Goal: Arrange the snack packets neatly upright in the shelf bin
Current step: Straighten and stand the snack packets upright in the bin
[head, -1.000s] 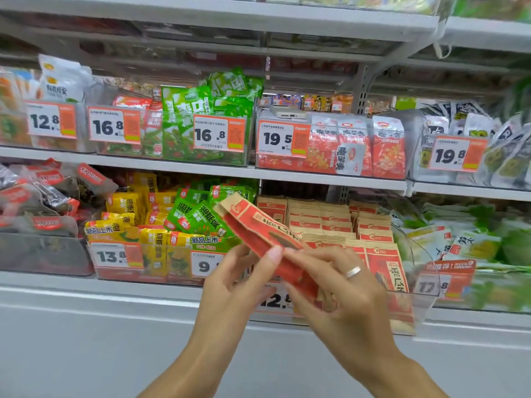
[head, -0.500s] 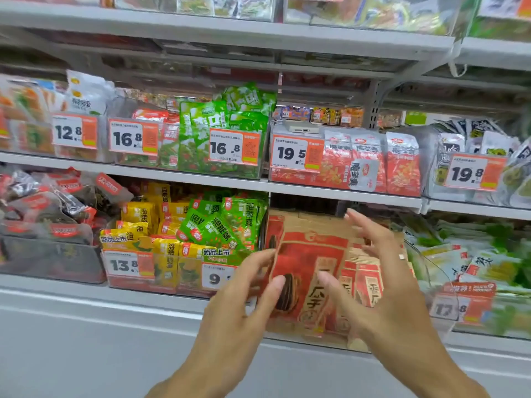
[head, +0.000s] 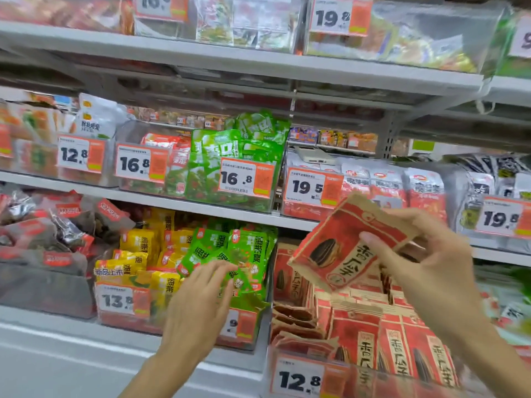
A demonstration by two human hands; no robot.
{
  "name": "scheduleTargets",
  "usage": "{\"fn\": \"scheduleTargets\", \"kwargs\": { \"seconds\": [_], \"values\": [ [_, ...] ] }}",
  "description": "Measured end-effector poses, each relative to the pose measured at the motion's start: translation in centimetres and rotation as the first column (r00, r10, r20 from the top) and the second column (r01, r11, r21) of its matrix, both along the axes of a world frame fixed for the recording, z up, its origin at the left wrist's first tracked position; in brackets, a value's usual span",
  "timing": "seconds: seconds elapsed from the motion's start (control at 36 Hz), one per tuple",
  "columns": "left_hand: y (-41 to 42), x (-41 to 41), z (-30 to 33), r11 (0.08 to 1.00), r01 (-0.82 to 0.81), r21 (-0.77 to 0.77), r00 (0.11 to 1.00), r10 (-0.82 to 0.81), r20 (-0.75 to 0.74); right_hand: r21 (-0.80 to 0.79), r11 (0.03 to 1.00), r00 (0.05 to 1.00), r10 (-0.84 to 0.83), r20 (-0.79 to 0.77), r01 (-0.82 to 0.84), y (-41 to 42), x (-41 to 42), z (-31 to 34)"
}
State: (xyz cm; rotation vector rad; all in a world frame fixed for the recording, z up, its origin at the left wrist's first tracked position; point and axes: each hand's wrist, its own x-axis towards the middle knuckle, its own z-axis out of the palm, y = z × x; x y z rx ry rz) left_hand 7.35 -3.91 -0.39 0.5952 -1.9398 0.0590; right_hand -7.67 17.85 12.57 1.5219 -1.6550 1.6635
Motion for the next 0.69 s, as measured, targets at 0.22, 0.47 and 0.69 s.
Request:
{"fn": "scheduleTargets", "kwargs": {
  "seconds": [0.22,0.47,0.69],
  "values": [
    [-4.6,-2.6,-5.5,0.979,0.053,-0.195,0.995,-0.036,0.093,0.172,0.983,0.94,-0.003,-0.341,0.066,-6.6,-3.5,-2.1],
    [-4.8,-4.1,-6.8,0.991,0.095,-0.091,0.993,-0.1,-0.059,0.525,0.847,0.97,0.049,-0.236,0.085,-10.5,-6.0,-3.5],
    [-6.1,-4.2,-6.5,0.97,0.133,-0.205,0.987,-0.149,-0.063,0.482,0.873,0.993,0.109,-0.05,-0.072,-10.7,-6.0,-2.4]
  ]
}}
